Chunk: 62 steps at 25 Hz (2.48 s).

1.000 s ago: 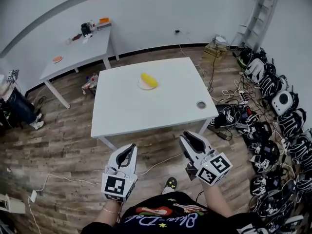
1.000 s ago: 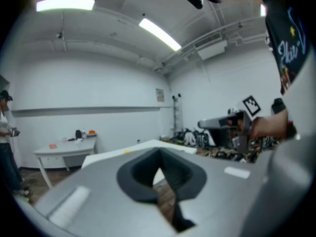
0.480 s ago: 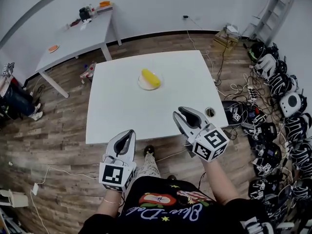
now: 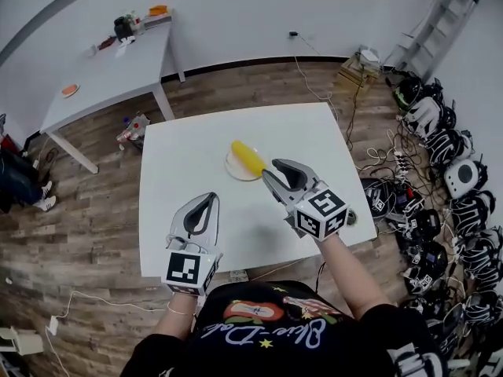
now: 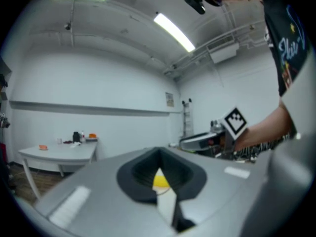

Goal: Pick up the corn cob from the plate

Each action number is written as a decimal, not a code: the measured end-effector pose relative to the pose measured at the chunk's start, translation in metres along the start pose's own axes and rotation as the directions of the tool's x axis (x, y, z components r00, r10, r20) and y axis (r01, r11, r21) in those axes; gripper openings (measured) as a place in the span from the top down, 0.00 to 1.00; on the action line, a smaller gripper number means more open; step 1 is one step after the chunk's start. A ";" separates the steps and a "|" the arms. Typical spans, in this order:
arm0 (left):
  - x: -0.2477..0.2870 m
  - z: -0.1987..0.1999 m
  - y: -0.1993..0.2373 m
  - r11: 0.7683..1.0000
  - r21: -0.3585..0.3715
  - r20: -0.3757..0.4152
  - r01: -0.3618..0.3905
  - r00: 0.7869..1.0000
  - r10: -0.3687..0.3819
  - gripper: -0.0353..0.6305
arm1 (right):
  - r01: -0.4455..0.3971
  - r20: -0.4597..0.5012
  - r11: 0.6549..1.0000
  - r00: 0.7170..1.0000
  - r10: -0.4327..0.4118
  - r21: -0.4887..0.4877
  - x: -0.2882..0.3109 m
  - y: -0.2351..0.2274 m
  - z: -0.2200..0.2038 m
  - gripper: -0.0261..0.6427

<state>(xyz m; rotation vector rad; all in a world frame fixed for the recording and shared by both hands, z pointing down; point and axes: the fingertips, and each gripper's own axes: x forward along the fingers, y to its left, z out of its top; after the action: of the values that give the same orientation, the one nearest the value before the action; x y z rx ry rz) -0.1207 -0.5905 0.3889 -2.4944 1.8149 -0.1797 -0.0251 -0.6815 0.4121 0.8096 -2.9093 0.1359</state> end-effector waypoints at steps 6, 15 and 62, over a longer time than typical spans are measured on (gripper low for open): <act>0.043 -0.007 0.051 1.000 -0.011 -0.006 0.020 1.000 -0.020 0.95 | -0.103 -0.296 0.993 0.952 0.082 -0.056 0.099 -0.020 -0.053 0.63; 0.069 -0.038 0.091 0.992 -0.098 -0.051 0.078 0.995 -0.083 0.95 | 0.031 -0.591 0.999 0.805 -0.048 -0.039 0.171 -0.075 -0.128 0.61; 0.074 -0.023 0.056 0.994 -0.100 -0.076 0.036 0.996 -0.044 0.95 | -0.016 0.146 0.993 0.989 -0.002 0.117 0.049 -0.032 0.019 0.60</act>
<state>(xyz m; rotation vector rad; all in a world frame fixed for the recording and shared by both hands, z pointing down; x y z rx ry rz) -0.1540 -0.6778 0.4099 -2.6279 1.8467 -0.1974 -0.0518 -0.7360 0.4022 0.8617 -3.0659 0.2625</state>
